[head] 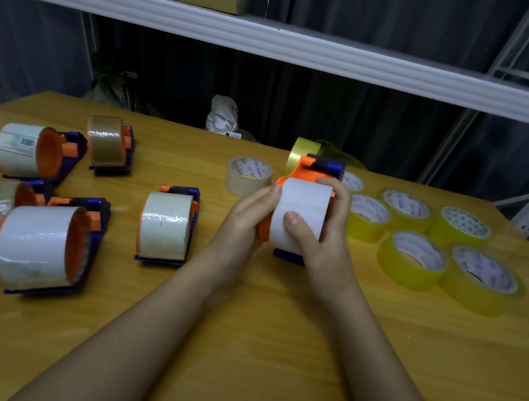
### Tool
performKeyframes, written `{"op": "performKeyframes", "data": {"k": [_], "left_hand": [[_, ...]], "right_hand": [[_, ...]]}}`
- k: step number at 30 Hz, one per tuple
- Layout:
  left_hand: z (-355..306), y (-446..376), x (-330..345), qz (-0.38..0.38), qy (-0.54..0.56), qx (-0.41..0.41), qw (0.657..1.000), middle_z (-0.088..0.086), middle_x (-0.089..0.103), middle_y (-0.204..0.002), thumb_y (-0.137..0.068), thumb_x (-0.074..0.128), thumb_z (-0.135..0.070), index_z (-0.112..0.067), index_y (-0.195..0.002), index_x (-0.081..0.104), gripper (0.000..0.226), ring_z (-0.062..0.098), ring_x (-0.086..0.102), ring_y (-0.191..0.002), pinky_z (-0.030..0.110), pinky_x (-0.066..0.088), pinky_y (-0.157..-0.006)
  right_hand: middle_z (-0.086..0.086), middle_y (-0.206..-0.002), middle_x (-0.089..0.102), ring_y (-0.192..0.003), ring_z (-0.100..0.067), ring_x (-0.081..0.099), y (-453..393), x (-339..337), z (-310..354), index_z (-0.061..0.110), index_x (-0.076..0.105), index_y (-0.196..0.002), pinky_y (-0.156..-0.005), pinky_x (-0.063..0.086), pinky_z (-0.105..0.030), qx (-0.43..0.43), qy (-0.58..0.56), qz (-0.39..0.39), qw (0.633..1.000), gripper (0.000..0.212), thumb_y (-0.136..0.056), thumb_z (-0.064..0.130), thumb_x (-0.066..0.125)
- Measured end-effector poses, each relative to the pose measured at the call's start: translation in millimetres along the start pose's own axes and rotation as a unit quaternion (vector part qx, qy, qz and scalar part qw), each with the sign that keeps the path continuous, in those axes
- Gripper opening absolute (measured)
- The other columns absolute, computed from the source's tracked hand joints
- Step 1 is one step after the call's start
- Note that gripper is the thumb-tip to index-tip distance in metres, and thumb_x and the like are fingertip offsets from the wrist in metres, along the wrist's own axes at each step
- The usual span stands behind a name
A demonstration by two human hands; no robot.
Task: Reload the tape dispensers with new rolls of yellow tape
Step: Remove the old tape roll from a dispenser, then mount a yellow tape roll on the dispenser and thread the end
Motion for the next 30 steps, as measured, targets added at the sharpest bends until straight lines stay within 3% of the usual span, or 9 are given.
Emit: {"op": "performKeyframes", "data": {"k": [3,7,14,19,23,25,27,29,30], "left_hand": [[-0.7,1.3,4.9,-0.057,-0.028,-0.044,0.997,-0.005,0.072,-0.073,-0.099,0.036,-0.038,-0.017,-0.094,0.063,0.034,0.008,0.069,-0.073,0.021,0.055,-0.063],[-4.7,0.9,5.4,-0.128,-0.063,-0.023,0.990,-0.007,0.070,-0.063,-0.100,0.031,-0.041,-0.019,-0.084,0.062,0.042,0.003,0.066,-0.061,0.016,0.053,-0.056],[-8.4,1.7,1.1,-0.179,-0.111,0.008,0.978,-0.012,0.068,-0.059,-0.101,0.032,-0.039,-0.022,-0.082,0.061,0.038,0.000,0.065,-0.059,0.013,0.048,-0.051],[-9.0,1.4,1.7,-0.209,-0.147,0.023,0.966,-0.003,0.064,-0.062,-0.100,0.031,-0.040,-0.021,-0.080,0.060,0.040,0.001,0.064,-0.058,0.011,0.047,-0.051],[-24.8,-8.3,-24.1,-0.374,-0.062,0.040,0.925,-0.005,0.049,-0.070,-0.101,0.033,-0.041,-0.025,-0.073,0.045,0.035,0.008,0.053,-0.066,0.020,0.042,-0.063],[-27.7,-7.7,-28.4,-0.370,-0.084,0.061,0.923,-0.006,0.046,-0.072,-0.102,0.032,-0.041,-0.027,-0.073,0.042,0.033,0.000,0.053,-0.062,0.019,0.042,-0.064],[-23.0,-7.5,-22.8,-0.323,-0.124,0.075,0.935,-0.005,0.046,-0.069,-0.102,0.030,-0.039,-0.024,-0.072,0.042,0.036,-0.009,0.050,-0.051,0.010,0.040,-0.053],[-16.7,-7.1,-14.1,-0.269,-0.154,0.083,0.947,-0.005,0.047,-0.068,-0.103,0.028,-0.037,-0.022,-0.074,0.044,0.036,-0.010,0.050,-0.050,0.008,0.039,-0.051],[-14.6,-6.7,-11.8,-0.249,-0.166,0.090,0.950,-0.004,0.048,-0.068,-0.103,0.028,-0.035,-0.021,-0.074,0.044,0.036,-0.009,0.051,-0.051,0.008,0.039,-0.051]], "right_hand": [[-0.003,-0.128,0.046,-0.114,-0.022,0.055,3.3,2.8,-7.4,0.036,0.034,-0.124,-0.086,0.054,-0.035,0.024,0.004,0.028,0.999,0.064,-0.071,0.045,0.067],[-0.003,-0.132,0.044,-0.119,-0.020,0.051,3.5,6.2,-7.7,0.038,0.037,-0.125,-0.092,0.052,-0.036,0.005,0.047,-0.005,0.999,0.067,-0.069,0.049,0.071],[0.003,-0.125,0.048,-0.108,-0.003,0.055,2.8,3.4,1.4,0.025,0.042,-0.127,-0.077,0.050,-0.017,-0.022,0.001,-0.029,0.999,0.068,-0.068,0.040,0.071],[0.006,-0.121,0.050,-0.103,-0.003,0.057,1.0,5.2,3.2,0.023,0.044,-0.125,-0.072,0.052,-0.019,-0.041,-0.005,-0.034,0.999,0.067,-0.066,0.041,0.071],[-0.001,-0.103,0.054,-0.078,-0.012,0.064,-8.7,-27.6,7.6,0.030,0.044,-0.112,-0.049,0.048,-0.025,-0.011,-0.124,-0.214,0.969,0.054,-0.064,0.048,0.061],[-0.003,-0.108,0.051,-0.089,-0.020,0.062,-11.1,-37.5,4.9,0.032,0.041,-0.116,-0.054,0.049,-0.025,-0.015,-0.074,-0.249,0.966,0.053,-0.069,0.047,0.062],[0.000,-0.118,0.049,-0.105,-0.018,0.056,-11.3,-31.0,-1.8,0.031,0.041,-0.122,-0.069,0.052,-0.023,-0.008,-0.006,-0.221,0.975,0.057,-0.072,0.043,0.067],[0.003,-0.129,0.044,-0.118,-0.005,0.047,-10.2,-22.8,-10.9,0.032,0.042,-0.132,-0.090,0.043,-0.013,0.002,0.097,-0.168,0.981,0.066,-0.074,0.044,0.071],[0.006,-0.132,0.041,-0.118,0.008,0.041,-9.5,-22.6,-15.8,0.034,0.040,-0.138,-0.090,0.035,-0.002,0.011,0.148,-0.148,0.978,0.071,-0.076,0.042,0.073]]}}
Point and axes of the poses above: each hand's wrist, its own y-axis away from the middle knuckle, its own x-axis out of the palm, z = x × y, the point moved 1 cm from there along -y, towards the middle knuckle
